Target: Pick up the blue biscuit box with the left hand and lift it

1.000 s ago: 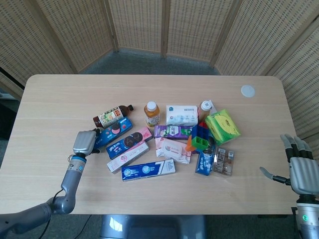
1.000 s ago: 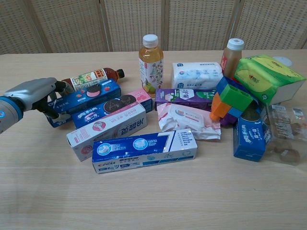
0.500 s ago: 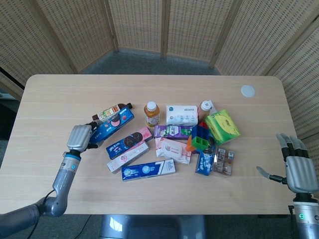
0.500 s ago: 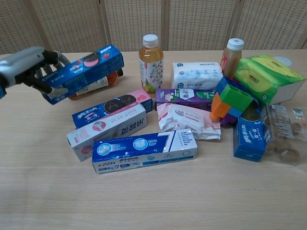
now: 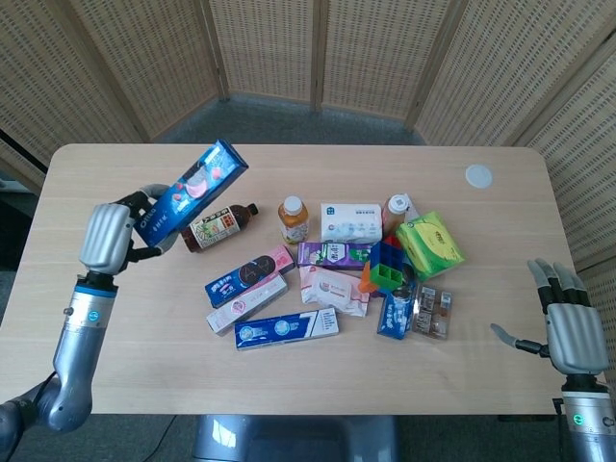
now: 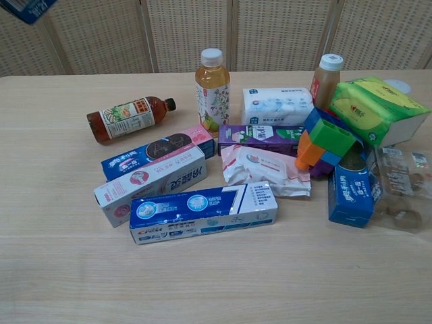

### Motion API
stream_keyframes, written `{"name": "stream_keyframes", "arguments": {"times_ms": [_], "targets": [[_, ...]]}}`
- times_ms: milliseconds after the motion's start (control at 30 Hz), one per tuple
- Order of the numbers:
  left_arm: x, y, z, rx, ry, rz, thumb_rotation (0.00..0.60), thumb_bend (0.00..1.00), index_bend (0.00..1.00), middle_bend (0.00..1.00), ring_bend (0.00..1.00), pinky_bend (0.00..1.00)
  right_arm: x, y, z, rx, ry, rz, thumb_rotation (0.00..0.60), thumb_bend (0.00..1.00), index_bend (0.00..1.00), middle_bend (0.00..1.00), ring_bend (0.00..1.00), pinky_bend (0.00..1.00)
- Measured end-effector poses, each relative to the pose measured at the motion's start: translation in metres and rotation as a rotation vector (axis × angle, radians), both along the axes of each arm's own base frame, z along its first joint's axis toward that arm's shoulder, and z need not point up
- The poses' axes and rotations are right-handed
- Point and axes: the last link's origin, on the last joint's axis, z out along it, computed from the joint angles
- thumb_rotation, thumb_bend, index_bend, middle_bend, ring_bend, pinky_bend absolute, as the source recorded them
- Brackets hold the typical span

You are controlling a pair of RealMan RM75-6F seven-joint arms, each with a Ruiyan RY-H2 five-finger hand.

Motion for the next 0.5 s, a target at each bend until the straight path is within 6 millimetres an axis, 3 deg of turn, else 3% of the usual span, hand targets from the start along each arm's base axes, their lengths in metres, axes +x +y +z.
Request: {"name": "stream_keyframes", "arguments": {"times_ms": [200, 500], "targets": [[0.007, -0.008, 0.019, 0.044, -0.03, -0.02, 0.6, 0.4, 0.52, 0.66, 0.76, 0.69, -0.001, 0.001, -0.003, 0.003, -0.012, 0.009, 0.316, 0.03, 0.0, 0.0, 0.0, 0.0], [0.008, -0.01, 0.022, 0.049, -0.038, -0.02, 0.6, 0.4, 0.52, 0.66, 0.76, 0.69, 0.001, 0.002, -0.001, -0.002, -0.011, 0.014, 0.312, 0.03, 0.0, 0.0, 0.0, 0.0]]}}
